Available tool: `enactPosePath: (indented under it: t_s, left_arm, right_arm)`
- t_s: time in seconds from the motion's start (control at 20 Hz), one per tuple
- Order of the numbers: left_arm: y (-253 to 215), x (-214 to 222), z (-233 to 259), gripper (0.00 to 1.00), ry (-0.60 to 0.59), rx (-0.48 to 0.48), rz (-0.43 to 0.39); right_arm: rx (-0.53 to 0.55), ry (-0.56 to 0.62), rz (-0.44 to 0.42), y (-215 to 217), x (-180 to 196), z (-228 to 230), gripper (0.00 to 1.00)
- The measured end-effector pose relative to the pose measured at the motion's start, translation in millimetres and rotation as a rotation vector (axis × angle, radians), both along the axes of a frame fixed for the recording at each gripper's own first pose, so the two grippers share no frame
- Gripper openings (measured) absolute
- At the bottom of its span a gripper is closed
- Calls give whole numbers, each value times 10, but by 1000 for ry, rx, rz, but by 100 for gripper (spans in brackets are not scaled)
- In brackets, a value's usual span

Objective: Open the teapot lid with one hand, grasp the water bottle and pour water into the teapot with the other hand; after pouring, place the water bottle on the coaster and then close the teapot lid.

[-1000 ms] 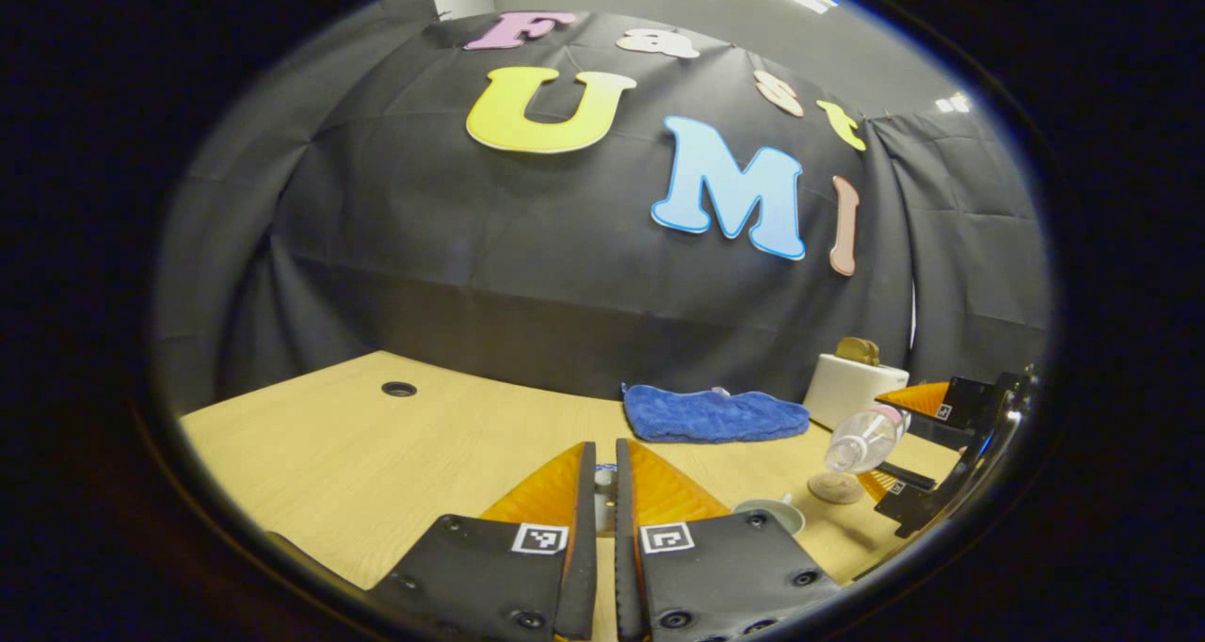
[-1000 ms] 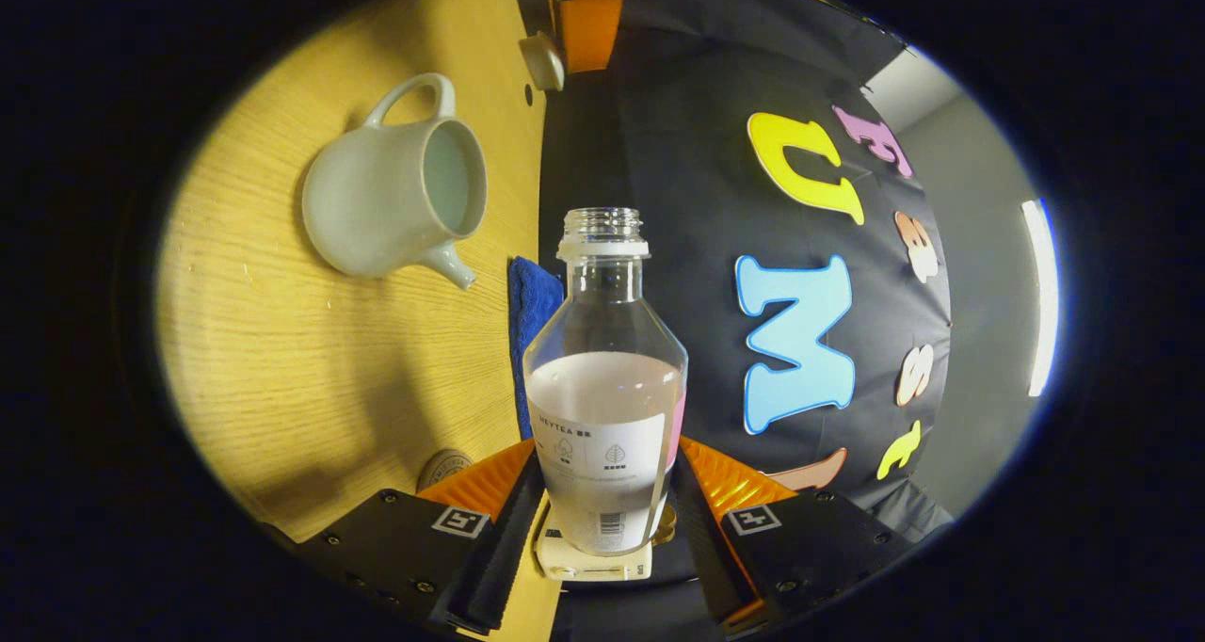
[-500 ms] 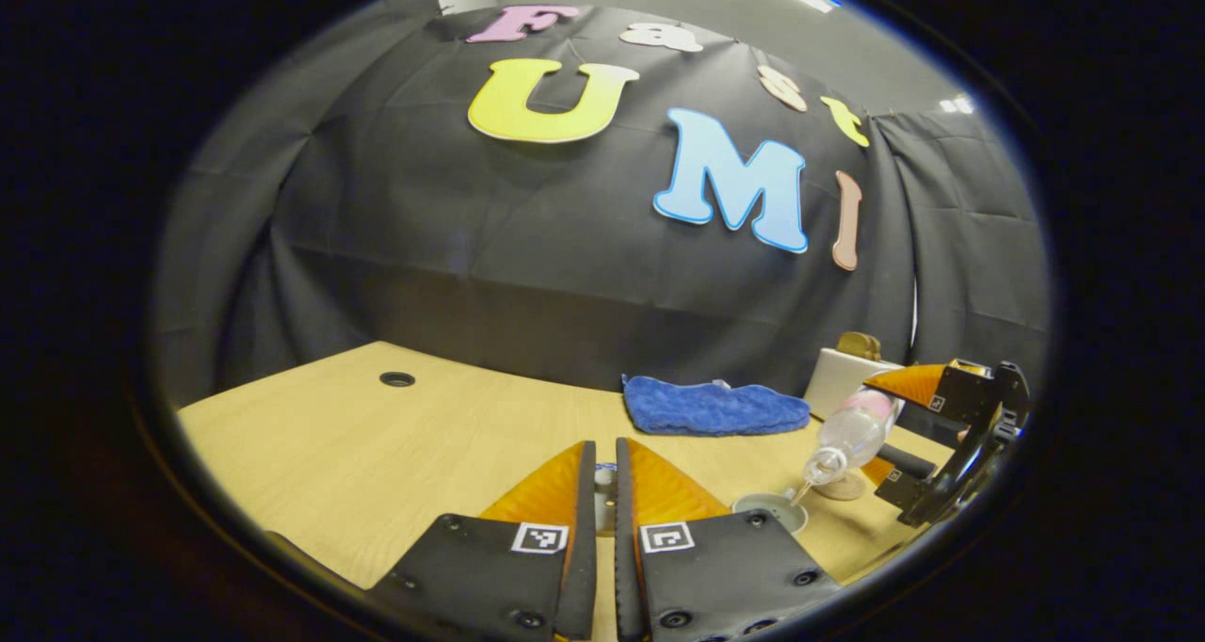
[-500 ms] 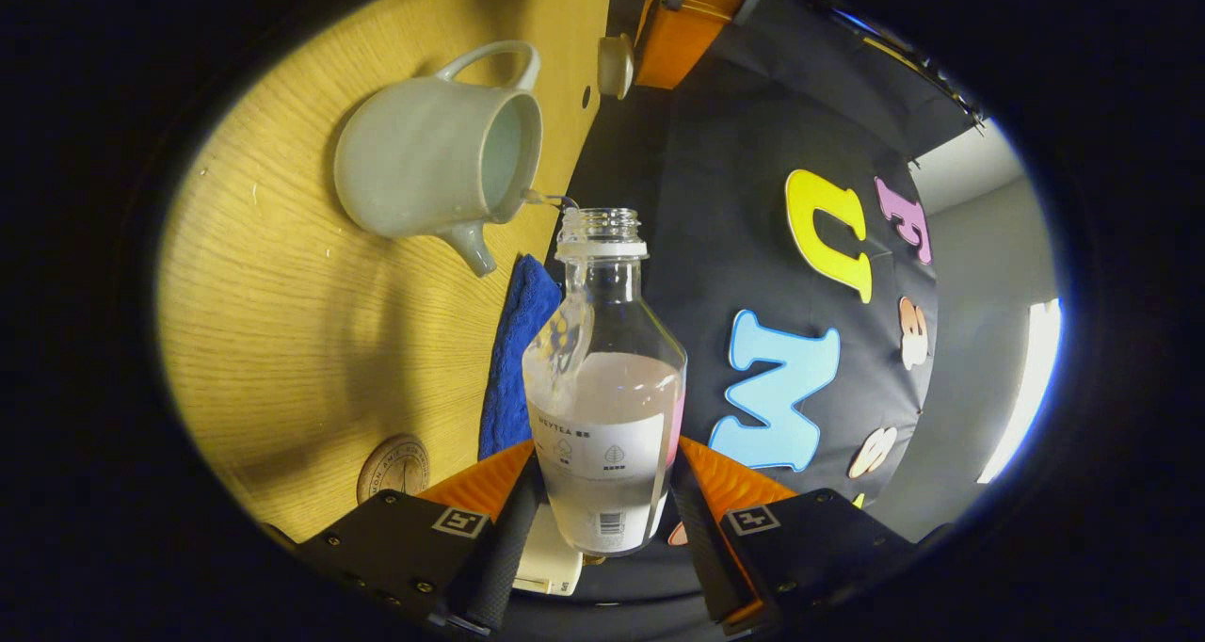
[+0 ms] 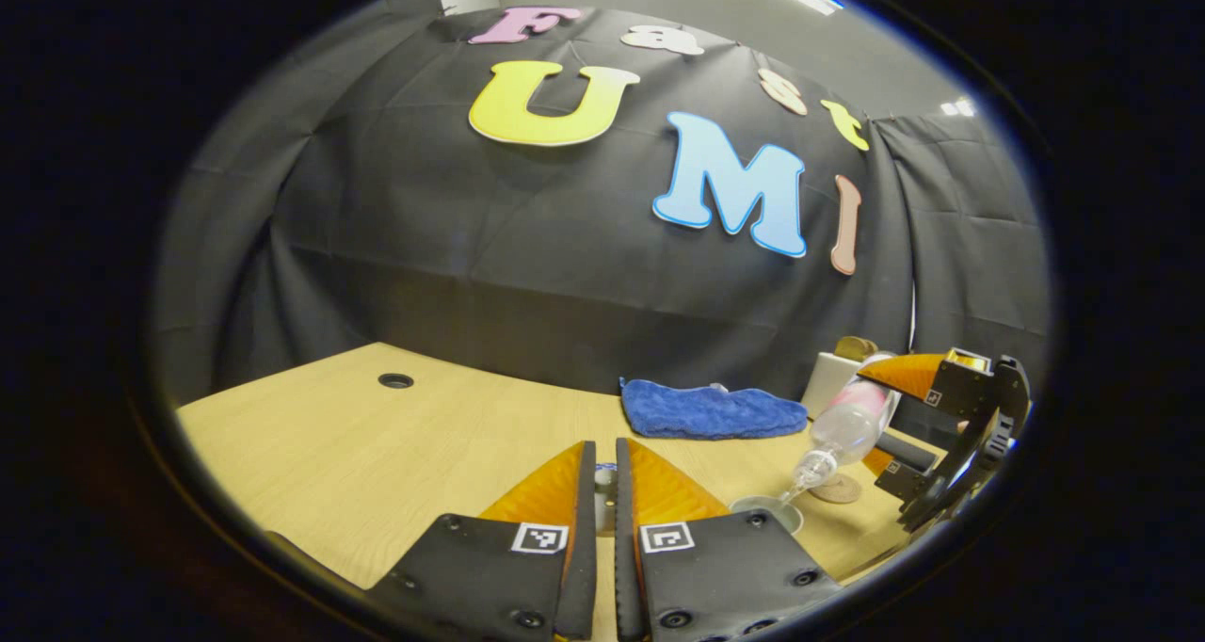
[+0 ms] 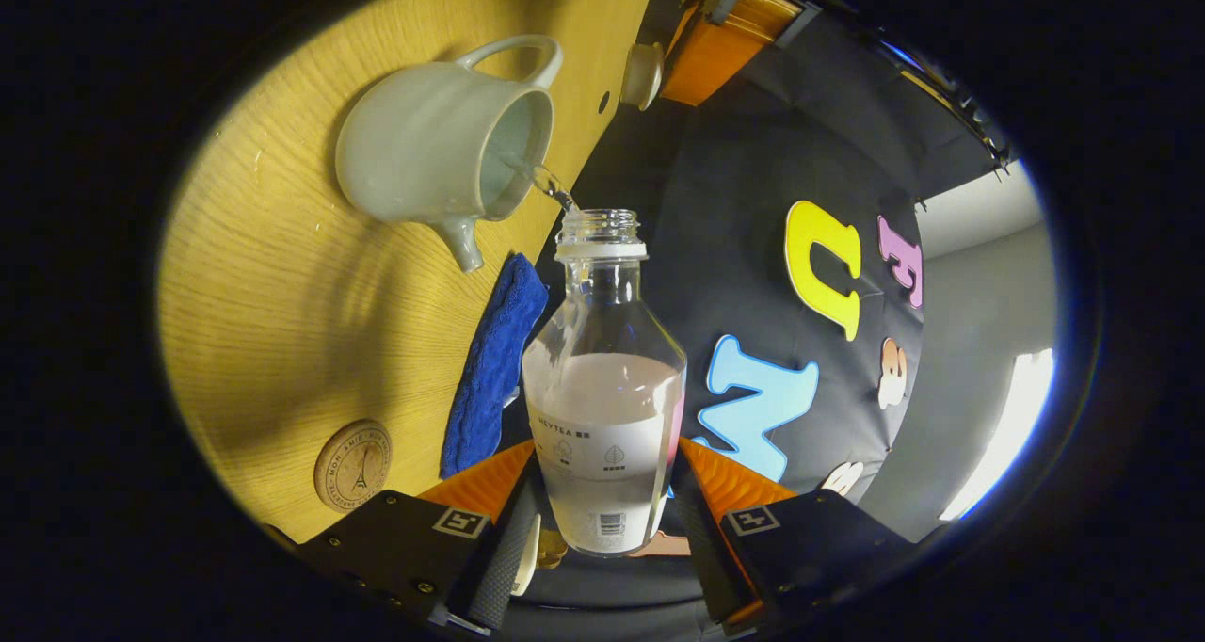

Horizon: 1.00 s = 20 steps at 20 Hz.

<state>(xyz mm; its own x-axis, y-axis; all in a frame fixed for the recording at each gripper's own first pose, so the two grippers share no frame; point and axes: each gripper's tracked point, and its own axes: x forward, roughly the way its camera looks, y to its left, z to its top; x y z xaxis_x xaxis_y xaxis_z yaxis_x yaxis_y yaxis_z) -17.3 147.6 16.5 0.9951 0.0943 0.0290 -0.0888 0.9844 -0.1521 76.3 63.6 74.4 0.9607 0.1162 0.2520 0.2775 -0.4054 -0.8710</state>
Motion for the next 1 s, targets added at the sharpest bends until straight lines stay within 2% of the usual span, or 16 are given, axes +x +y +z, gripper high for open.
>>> enactPosePath:
  t_s: [0.25,1.0]
  left_arm:
    - [-19,3,6,14,3,-2,-5]
    - [6,31,-62,15,11,-2,4]
  right_arm:
    - [-89,-50,17,90,-32,71,76]
    - [-149,-90,43,179,-51,126,76]
